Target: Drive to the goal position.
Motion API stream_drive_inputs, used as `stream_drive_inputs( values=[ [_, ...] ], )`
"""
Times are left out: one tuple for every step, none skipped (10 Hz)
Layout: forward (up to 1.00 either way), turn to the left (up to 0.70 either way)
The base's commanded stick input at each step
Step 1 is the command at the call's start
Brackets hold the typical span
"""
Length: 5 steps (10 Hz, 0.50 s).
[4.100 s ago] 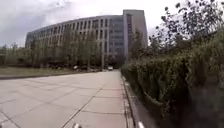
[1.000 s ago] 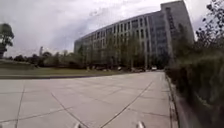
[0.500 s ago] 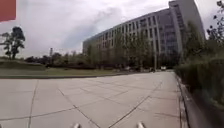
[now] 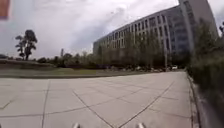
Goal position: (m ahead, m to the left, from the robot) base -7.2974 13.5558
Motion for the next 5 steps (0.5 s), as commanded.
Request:
stream_drive_inputs(
  values=[
    [0.00,0.45],
    [0.00,0.45],
    [0.00,0.45],
    [0.00,0.45],
    [0.00,0.45]
  ],
)
